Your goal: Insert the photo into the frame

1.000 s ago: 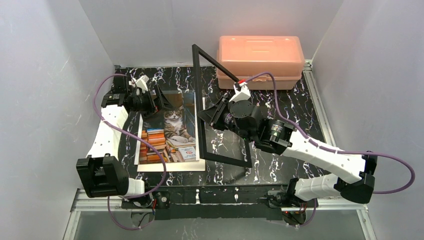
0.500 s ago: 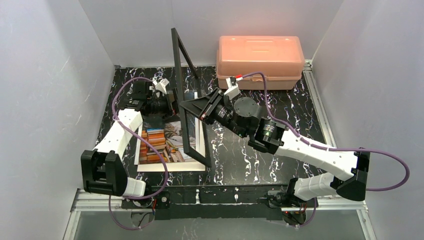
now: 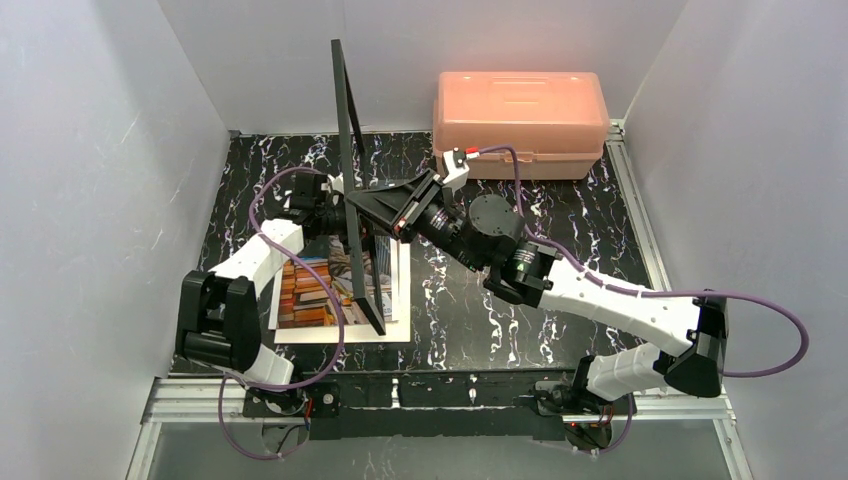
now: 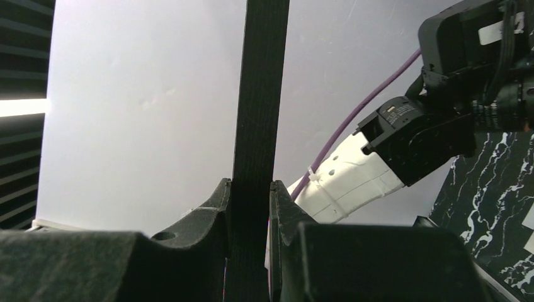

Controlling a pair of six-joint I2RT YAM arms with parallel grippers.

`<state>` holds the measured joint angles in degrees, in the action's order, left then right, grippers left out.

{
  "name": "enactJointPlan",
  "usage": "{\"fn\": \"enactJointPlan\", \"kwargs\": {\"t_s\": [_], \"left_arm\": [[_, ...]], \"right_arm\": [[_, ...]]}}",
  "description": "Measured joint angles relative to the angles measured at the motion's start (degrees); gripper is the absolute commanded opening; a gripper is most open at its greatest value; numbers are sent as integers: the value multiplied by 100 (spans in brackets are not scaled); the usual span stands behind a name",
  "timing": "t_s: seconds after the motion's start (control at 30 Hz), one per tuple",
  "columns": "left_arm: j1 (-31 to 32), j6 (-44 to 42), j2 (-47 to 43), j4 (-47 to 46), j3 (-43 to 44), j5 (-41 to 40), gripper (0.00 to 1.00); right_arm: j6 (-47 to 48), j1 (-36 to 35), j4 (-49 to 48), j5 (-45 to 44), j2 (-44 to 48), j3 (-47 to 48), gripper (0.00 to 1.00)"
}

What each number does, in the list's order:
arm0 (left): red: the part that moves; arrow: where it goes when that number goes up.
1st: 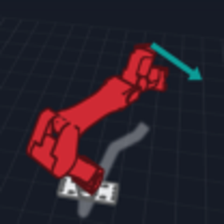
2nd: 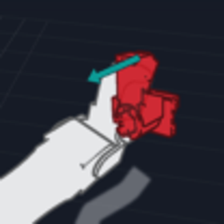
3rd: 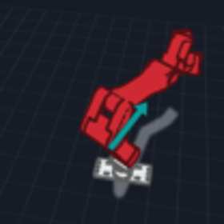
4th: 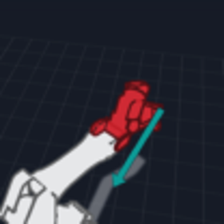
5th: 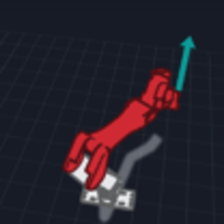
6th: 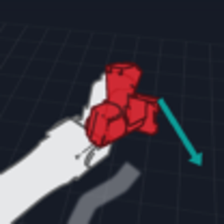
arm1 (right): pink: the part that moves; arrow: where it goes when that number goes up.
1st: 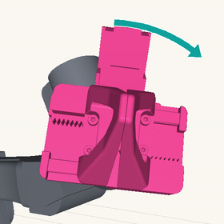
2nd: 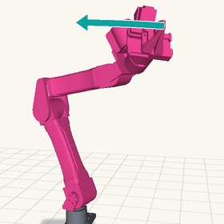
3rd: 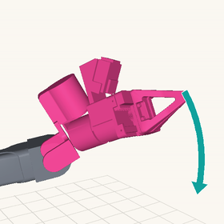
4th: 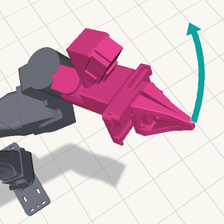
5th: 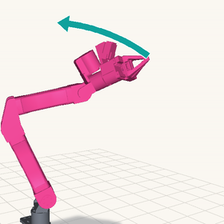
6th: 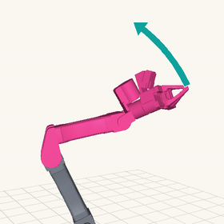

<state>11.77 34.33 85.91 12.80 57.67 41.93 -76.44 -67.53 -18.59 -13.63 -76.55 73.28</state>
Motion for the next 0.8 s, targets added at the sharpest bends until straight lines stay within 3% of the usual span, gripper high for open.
{"fn": "enactJointPlan", "kwargs": {"t_s": [0.23, 0.33, 0.43, 0.6, 0.8], "left_arm": [[4, 138, 7, -317, -293, -48, 30], [-2, -9, -9, -275, -330, -153, 26], [2, -269, -107, -111, -302, -313, 20], [33, -809, -374, 380, -59, -846, 12], [0, -1510, -649, 732, -7, -1360, 6]], "right_arm": [[-142, 0, -457, -15, 15, -284, 1], [-149, 0, -533, -72, 125, -409, 3], [-94, 0, -278, -184, 365, -487, 11], [236, -26, 1423, -752, 1134, -240, 24], [400, 2, 2601, -1561, 2271, -579, 33]]}}
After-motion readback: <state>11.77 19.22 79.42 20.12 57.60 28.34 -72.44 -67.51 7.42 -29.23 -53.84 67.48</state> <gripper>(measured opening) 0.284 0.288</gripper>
